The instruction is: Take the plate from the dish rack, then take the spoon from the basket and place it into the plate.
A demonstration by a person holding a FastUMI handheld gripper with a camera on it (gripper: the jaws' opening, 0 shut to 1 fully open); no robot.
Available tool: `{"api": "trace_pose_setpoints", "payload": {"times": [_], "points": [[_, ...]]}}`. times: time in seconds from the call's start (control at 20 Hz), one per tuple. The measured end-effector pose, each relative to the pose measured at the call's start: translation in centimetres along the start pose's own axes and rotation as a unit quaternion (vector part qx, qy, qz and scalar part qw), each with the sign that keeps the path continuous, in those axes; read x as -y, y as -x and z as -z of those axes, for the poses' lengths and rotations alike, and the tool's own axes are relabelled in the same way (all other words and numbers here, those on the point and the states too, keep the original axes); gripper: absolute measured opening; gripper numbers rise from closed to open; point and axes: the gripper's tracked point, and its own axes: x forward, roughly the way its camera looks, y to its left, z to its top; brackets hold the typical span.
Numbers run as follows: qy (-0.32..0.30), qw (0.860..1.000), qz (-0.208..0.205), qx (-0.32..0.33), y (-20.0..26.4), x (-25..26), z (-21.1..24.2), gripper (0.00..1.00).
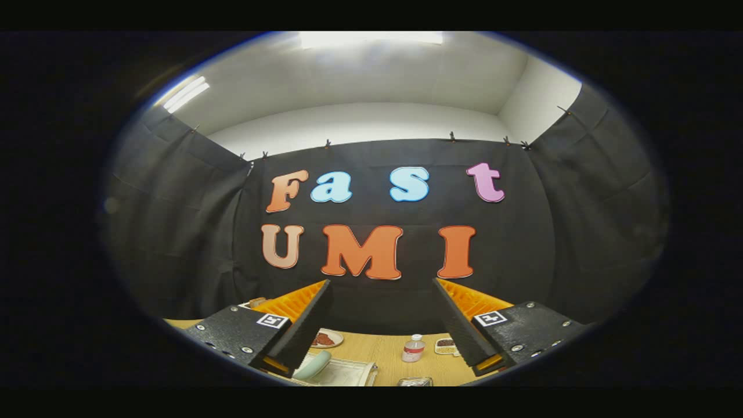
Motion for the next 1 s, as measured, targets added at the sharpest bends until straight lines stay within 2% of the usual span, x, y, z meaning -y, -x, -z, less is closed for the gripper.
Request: {"api": "trace_pose_setpoints", "payload": {"times": [0.2, 0.45, 0.65, 0.8, 1.0], "points": [[-0.018, 1.000, -0.010, -0.016, 0.0, -0.6, 0.7, 1.00], [-0.006, 0.999, -0.032, -0.037, -0.4, -2.2, 2.0, 1.00], [-0.021, 0.995, -0.054, -0.079, -1.2, -3.7, 4.2, 1.00], [-0.040, 0.988, -0.068, -0.135, -1.7, -4.9, 6.8, 1.00], [-0.063, 0.970, -0.081, -0.219, -1.8, -6.7, 11.0, 1.00]]}}
